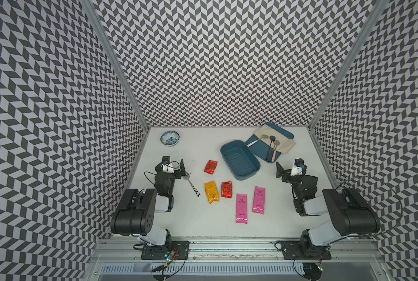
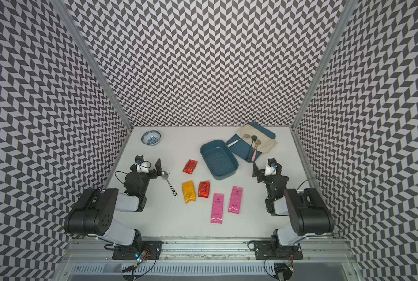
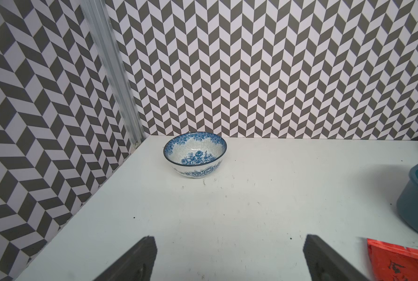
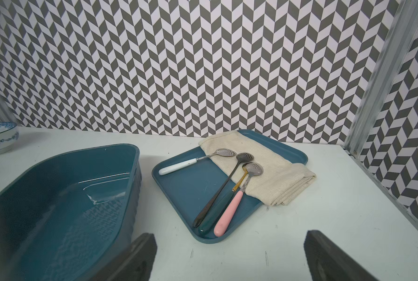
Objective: Put the tea bags into the storage box
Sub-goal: Pick up the tea bag from the center of the board.
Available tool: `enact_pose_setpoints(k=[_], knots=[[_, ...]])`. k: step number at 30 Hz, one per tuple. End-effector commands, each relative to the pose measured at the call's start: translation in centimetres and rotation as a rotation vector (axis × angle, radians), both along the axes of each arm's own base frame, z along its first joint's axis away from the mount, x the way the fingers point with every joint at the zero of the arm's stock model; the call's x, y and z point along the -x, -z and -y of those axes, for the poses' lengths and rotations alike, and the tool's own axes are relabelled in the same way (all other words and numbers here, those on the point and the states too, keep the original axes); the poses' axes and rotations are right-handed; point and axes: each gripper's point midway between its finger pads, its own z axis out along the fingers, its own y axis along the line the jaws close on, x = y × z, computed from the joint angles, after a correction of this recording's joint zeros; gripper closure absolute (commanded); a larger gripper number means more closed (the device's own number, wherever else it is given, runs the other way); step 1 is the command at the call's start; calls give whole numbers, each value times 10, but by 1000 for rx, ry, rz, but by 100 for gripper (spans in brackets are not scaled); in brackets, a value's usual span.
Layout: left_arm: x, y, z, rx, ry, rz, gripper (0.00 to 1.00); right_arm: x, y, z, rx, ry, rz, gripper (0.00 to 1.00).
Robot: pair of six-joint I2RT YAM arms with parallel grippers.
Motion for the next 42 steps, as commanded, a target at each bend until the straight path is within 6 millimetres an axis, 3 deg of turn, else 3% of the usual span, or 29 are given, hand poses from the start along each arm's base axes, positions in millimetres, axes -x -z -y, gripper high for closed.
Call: enact_pose_setpoints(k=[1,19,26,29,32,34,38,42], knots=[[-1,-4,1,0,1,14,0,-4,-14,2,-3,5,55,1],[1,-5,1,-1,2,21,0,-4,-13,5,-9,13,53,1],[0,-8,1,-1,-8,24,0,-15,-42,41,-74,232,45,1],[-16,-14,1,-8,-18,-43,0,-27,-58,66,-217,384,-37,1],[-33,-30,0,19,-51,-111,0,-42,-73,59,-269,358,-116,1],[-37,-40,1,95,-71,-143,0,-54,-74,30,-366,215,-202,1],[-37,-29,10,243,-111,-314,0,-55,-45,5,-413,180,-491,8],[-21,-6,36,326,-70,-532,0,-29,-22,-41,-370,101,-708,16]])
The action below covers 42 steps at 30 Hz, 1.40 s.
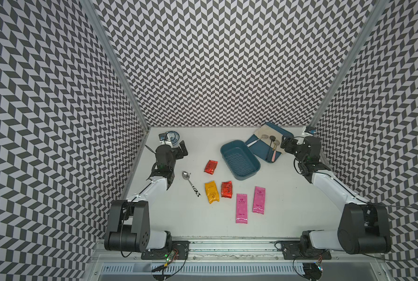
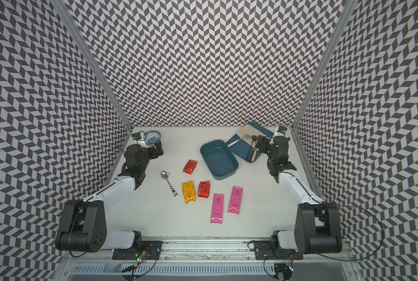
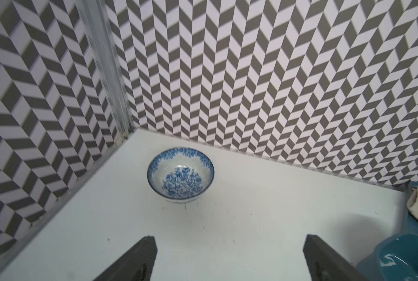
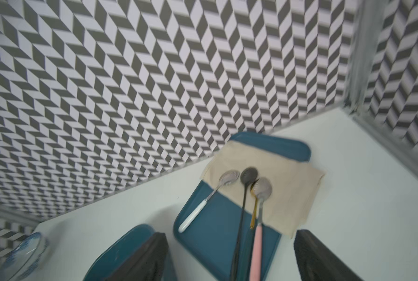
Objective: Put the tea bags into the storage box
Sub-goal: Pick up the tea bag from the center of the board.
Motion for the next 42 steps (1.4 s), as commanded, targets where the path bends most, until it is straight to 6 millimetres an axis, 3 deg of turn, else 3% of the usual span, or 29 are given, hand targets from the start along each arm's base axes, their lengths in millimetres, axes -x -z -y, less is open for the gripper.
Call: enact_pose_setpoints(k=[1,6,10,13,19,25,28,32,40,42], knots=[[38,63,21,105,39,-331,0,51,60,-41,-7,-97,-337,16],[71,69,47,170,138,-397,0,123,95,-82,-11,-205,-503,16],[91,55,59,225,201,-356,0,173,136,-85,-94,-219,-621,16],[96,40,65,214,258,-313,0,194,157,-82,-101,-207,-687,16],[91,46,75,201,305,-359,0,202,182,-101,-142,-288,-746,19],[92,49,79,219,320,-364,0,201,179,-110,-160,-322,-701,27],[90,51,79,217,315,-371,0,202,182,-110,-154,-324,-706,40],[90,51,77,236,298,-377,0,204,186,-117,-181,-358,-718,71],[98,59,71,213,272,-399,0,210,185,-117,-203,-360,-721,85],[101,62,70,213,268,-406,0,209,183,-118,-209,-361,-716,93]])
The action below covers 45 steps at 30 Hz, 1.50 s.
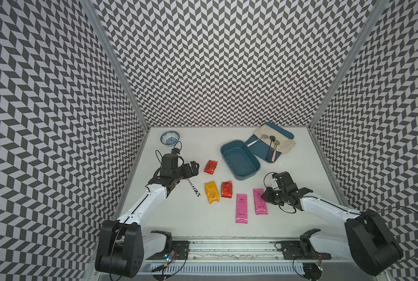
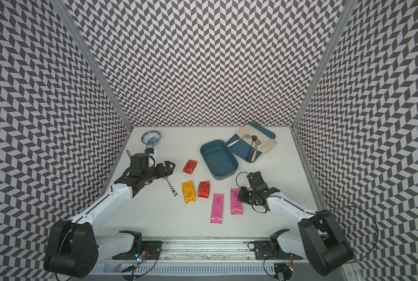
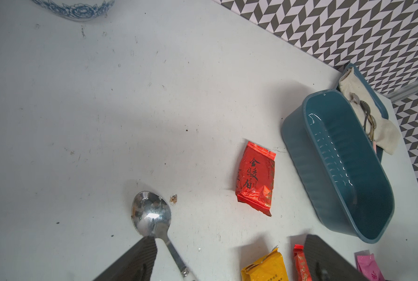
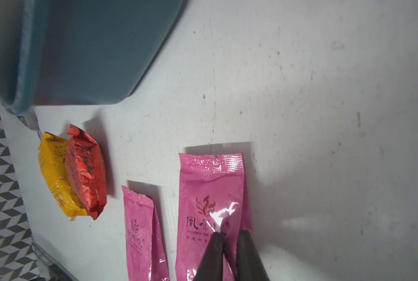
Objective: Put the tea bags into the storage box
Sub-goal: Pick up the tea bag from the center of the board, then place the tea bag in the storage box.
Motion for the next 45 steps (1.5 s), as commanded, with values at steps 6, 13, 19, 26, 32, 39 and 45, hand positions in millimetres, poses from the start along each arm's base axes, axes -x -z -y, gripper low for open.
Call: enact_pose_setpoints(k=[6,13,19,26,32,39,45], knots=[[12,-1,-6,-21,-21,1,0,-2,-17,-2,-13,-7,42,100],[10,-5,-6,-7,-32,11,0,-22,-88,-14,-40,-72,160,100],[9,-10,-5,7,-36,26,0,-66,-158,-46,-89,-197,305,100],[12,-8,-2,24,-26,19,0,-141,-161,-83,-65,-328,416,100],[19,-5,-1,39,-24,2,0,-181,-139,-110,-126,-350,472,100],[30,0,-3,47,-33,-9,0,-207,-108,-117,-105,-335,479,100],[35,4,-6,43,-42,-17,0,-221,-82,-125,-95,-356,434,100]])
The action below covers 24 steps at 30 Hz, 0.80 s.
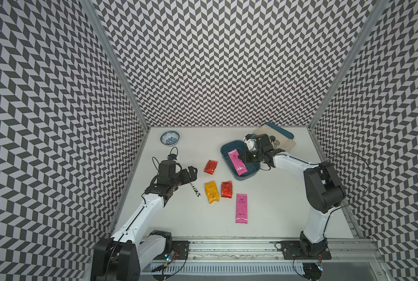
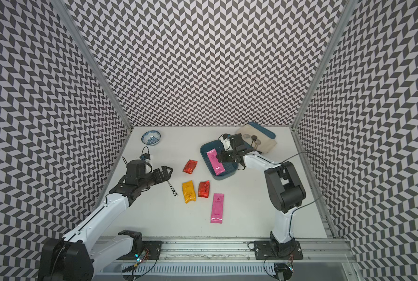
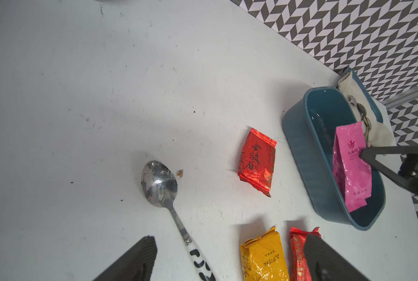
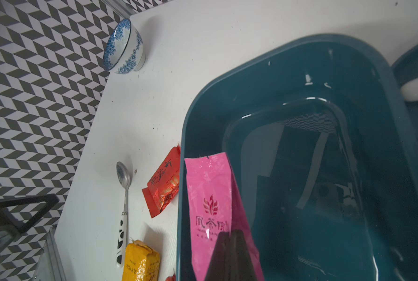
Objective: Put the tea bags into the storage box
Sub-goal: Place the tea bag in the storage box.
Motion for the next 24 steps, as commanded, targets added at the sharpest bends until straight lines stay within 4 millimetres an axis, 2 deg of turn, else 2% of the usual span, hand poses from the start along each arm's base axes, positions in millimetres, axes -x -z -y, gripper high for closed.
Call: enact_pose_setpoints(k=[1,9,13,16,20,22,24], knots=[[6,3,0,4,0,-13,0,-15,6,-11,-11,-24,38,100],[8,3,1,18,-4,-18,0,-19,26,-17,-2,-37,0,100],[8,1,2,27,-6,-15,0,-20,21,-19,-13,-40,13,80],[8,0,2,29,-5,-19,0,-23,11,-19,-13,-33,30,71],[7,-1,1,18,-7,-29,0,-23,-16,-7,10,24,71,70],[6,-3,1,22,-13,-33,0,-15,-29,4,21,72,80,70],[6,-4,2,39,-19,-37,0,2,-39,13,4,101,73,69]])
